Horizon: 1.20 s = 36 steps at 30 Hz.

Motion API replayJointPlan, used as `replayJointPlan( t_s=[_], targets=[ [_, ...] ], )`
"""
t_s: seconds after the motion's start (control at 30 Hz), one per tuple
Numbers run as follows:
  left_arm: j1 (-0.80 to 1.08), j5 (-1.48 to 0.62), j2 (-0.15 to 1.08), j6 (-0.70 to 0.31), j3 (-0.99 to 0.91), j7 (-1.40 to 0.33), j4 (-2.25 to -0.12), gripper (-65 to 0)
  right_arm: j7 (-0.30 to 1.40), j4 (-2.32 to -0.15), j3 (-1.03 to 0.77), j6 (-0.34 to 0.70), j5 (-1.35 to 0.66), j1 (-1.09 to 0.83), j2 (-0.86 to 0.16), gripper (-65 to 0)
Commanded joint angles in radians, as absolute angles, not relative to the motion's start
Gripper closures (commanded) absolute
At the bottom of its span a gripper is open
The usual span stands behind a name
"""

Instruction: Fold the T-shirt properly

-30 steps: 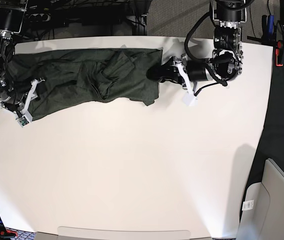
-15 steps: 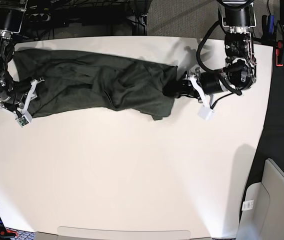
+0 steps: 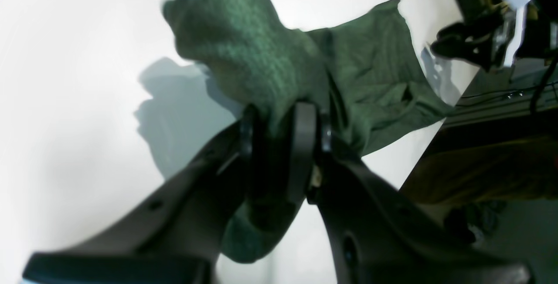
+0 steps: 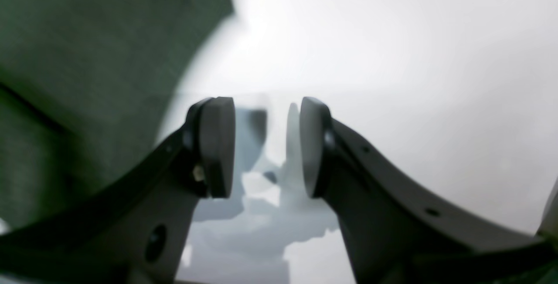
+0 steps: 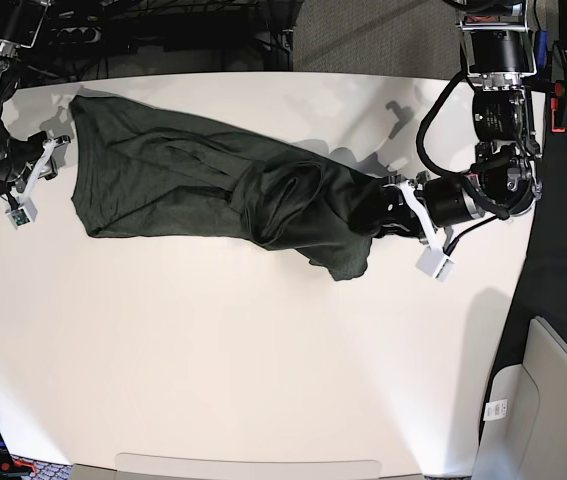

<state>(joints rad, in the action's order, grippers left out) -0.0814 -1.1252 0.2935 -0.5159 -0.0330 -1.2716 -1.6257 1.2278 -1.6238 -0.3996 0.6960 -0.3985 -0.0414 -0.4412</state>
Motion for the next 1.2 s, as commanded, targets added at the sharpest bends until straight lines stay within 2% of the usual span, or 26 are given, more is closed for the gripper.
replayJointPlan(
  t_s=[0.0, 0.3, 0.57, 0.83, 1.07, 1.17],
  targets=[
    [-0.081, -1.152, 0.298, -0.519, -0.035, -1.265, -1.647, -5.5, 1.207, -1.641, -0.406, 0.698, -0.415, -0.024, -0.455, -25.0],
    [-0.084, -1.089, 0.294, -0.519, -0.035, -1.254, -1.580, -5.7, 1.207, -1.643, -0.406, 0.698, -0.418, -0.012, -0.417, -25.0],
    [-0.122, -0.964, 0.294, -0.519, -0.036, -1.253, -1.569, -5.7, 1.207, -1.635, -0.406, 0.698, -0.619, -0.027, -0.395, -25.3],
    [-0.145, -0.891, 0.294, -0.524, -0.035, -1.253, -1.570, -5.7, 1.221, -1.639, -0.409, 0.698, -0.634, -0.091, -0.360, -25.3],
    [-0.140, -0.877, 0.292, -0.526, -0.035, -1.253, -1.570, -5.7, 1.222, -1.641, -0.562, 0.698, -0.642, -0.150, -0.340, -25.5],
    [-0.140, -0.877, 0.291, -0.527, -0.035, -1.253, -1.570, -5.7, 1.222, -1.641, -0.570, 0.698, -0.687, -0.165, -0.346, -25.5]
  ],
)
